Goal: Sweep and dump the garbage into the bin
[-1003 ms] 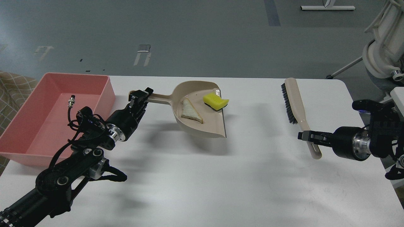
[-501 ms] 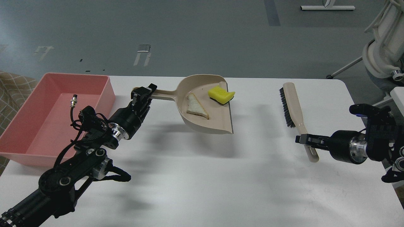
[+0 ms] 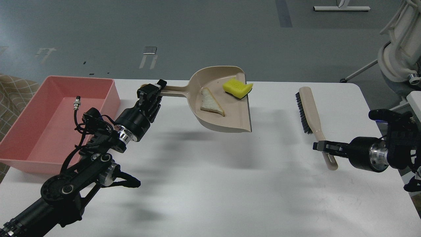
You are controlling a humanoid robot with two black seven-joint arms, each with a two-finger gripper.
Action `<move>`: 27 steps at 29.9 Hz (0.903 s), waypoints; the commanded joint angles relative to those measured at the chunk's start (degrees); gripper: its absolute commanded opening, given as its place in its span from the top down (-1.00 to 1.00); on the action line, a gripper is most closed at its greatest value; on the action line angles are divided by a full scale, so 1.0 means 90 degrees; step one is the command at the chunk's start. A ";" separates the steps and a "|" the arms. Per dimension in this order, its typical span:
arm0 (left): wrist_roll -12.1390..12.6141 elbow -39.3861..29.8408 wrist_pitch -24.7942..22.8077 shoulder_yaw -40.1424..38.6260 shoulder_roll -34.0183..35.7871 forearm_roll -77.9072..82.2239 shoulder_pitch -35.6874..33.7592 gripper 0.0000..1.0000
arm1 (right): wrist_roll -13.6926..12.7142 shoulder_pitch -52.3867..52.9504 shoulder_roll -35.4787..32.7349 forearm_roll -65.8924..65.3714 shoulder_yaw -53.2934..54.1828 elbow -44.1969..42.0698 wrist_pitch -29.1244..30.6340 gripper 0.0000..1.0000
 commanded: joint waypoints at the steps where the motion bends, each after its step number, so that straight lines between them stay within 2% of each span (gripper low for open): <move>1: 0.0005 -0.0076 -0.0008 -0.0064 0.0007 -0.0374 0.0002 0.77 | 0.0010 -0.0093 -0.0149 0.0000 -0.0002 -0.0004 0.0000 1.00; 11: 0.0015 -0.0232 -0.0242 -0.0366 0.0046 -0.0939 0.0168 0.76 | -0.0058 -0.0396 -0.0168 -0.0068 0.0008 -0.0043 0.0000 1.00; 27: 0.0015 -0.0242 -0.0242 -0.0386 0.0105 -0.1097 0.0168 0.77 | 0.0001 -0.0776 -0.0520 0.0000 0.0018 0.0161 0.0000 1.00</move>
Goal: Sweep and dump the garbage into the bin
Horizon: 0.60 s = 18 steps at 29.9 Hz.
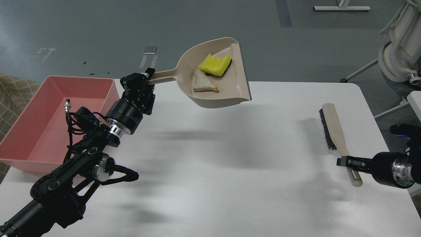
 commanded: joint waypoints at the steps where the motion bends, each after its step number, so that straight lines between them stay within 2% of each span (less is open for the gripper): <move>1: 0.0010 0.0000 -0.0009 -0.0009 0.0064 0.0000 0.0000 0.77 | 0.0006 -0.0210 -0.0003 0.0001 0.0011 0.0089 0.0000 1.00; 18: 0.0049 0.0010 -0.0009 -0.0009 0.0006 -0.0010 -0.0010 0.77 | 0.0006 -0.0337 -0.0013 0.0001 0.0119 0.0030 0.0000 1.00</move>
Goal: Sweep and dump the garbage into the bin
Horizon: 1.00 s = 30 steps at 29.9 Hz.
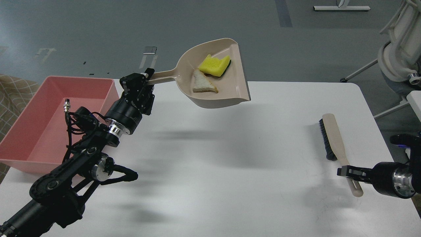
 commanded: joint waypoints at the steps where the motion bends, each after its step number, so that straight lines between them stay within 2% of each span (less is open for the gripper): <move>1: 0.0006 0.0000 0.0011 0.0000 0.0024 0.0000 -0.0005 0.77 | 0.0000 0.0000 0.0009 -0.0002 0.0004 -0.0002 0.0000 1.00; 21: 0.0015 0.0000 0.0011 0.0000 0.0034 -0.0010 -0.0005 0.76 | 0.0000 -0.0009 0.0038 -0.0002 0.0073 -0.0012 0.0000 0.61; 26: 0.0015 -0.0009 0.0011 -0.0009 0.0043 -0.0010 -0.0005 0.76 | 0.0000 -0.0009 0.0009 0.0008 0.0082 -0.0012 0.0000 0.42; 30: 0.0025 0.0000 0.0011 -0.0009 0.0043 -0.0010 -0.0005 0.76 | 0.0000 -0.0009 0.0009 -0.0002 0.0082 -0.0012 0.0000 0.39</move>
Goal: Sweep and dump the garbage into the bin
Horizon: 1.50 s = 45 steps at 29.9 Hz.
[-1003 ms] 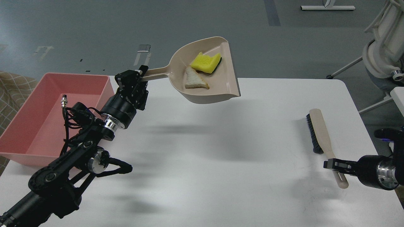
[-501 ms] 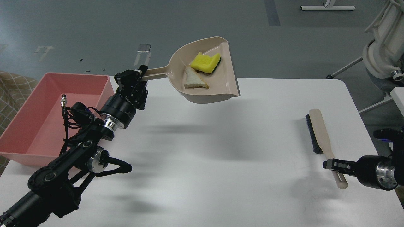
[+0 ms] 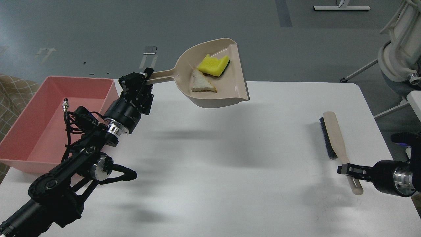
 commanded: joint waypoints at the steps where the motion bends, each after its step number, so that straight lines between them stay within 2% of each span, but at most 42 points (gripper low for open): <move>1: -0.0008 -0.0004 0.0000 -0.0001 0.0000 0.0000 0.0000 0.76 | 0.0000 -0.0001 0.0006 0.0004 0.0000 0.0000 0.0000 0.39; 2: -0.0008 -0.0004 0.0000 -0.0001 0.0010 0.0000 0.0000 0.76 | 0.0000 -0.0001 0.0026 0.0004 0.0000 0.0000 0.0000 0.35; 4: -0.0008 -0.0004 0.0000 -0.0001 0.0020 0.0000 0.0000 0.76 | 0.0000 -0.0001 0.0026 0.0004 0.0000 0.0000 0.0000 0.14; 5: -0.0008 0.0006 0.0000 -0.0001 0.0020 0.0000 0.0000 0.76 | 0.0000 -0.0001 0.0036 0.0004 0.0009 0.0000 0.0000 -0.07; 6: -0.0008 -0.0004 0.0000 -0.0001 0.0020 0.0000 0.0000 0.76 | 0.0000 -0.0001 0.0036 0.0004 0.0009 0.0000 0.0000 -0.16; 13: 0.0002 0.0006 -0.0001 0.0009 0.0029 0.0000 -0.0010 0.76 | 0.0000 0.0009 -0.0013 0.0014 0.0312 0.0030 0.0000 -0.32; 15: 0.0002 0.0006 0.0000 0.0009 0.0029 -0.0009 -0.0019 0.76 | 0.0000 0.0019 -0.0042 0.0014 0.0517 0.0030 0.0000 -0.46; 16: 0.0002 0.0006 0.0000 0.0009 0.0020 -0.0009 -0.0019 0.76 | 0.0000 0.0019 -0.0071 0.0014 0.0662 0.0030 0.0000 -0.79; 17: 0.0002 -0.0004 0.0000 0.0009 0.0020 -0.0009 -0.0019 0.76 | 0.0000 0.0009 -0.0072 0.0004 0.0789 0.0020 0.0000 -0.97; 23: 0.0002 0.0006 0.0000 -0.0001 0.0029 -0.0009 -0.0019 0.76 | -0.0010 0.0097 -0.0101 0.0004 0.1054 -0.0009 0.0000 -1.00; 29: 0.0002 0.0006 0.0000 -0.0089 0.0078 -0.0039 -0.0019 0.76 | -0.0010 0.0087 0.0133 0.0014 0.2361 -0.0214 0.0000 -1.00; 31: 0.0012 0.0006 0.0000 -0.0089 0.0127 -0.0068 -0.0019 0.76 | -0.0010 0.0097 0.0667 0.0014 0.3179 -0.0506 0.0000 -1.00; 32: 0.0012 0.0006 0.0000 -0.0089 0.0127 -0.0068 -0.0019 0.76 | -0.0010 0.0097 0.0670 0.0014 0.3183 -0.0507 0.0000 -1.00; 36: 0.0002 -0.0004 0.0000 -0.0098 0.0302 -0.0078 -0.0019 0.76 | -0.0010 0.0175 0.1849 0.0014 0.4284 -0.0946 0.0000 -1.00; 45: 0.0002 -0.0043 -0.0040 -0.0235 0.0722 -0.0166 0.0000 0.76 | 0.0000 0.0507 0.3774 0.0014 0.5369 -0.1883 0.0000 -1.00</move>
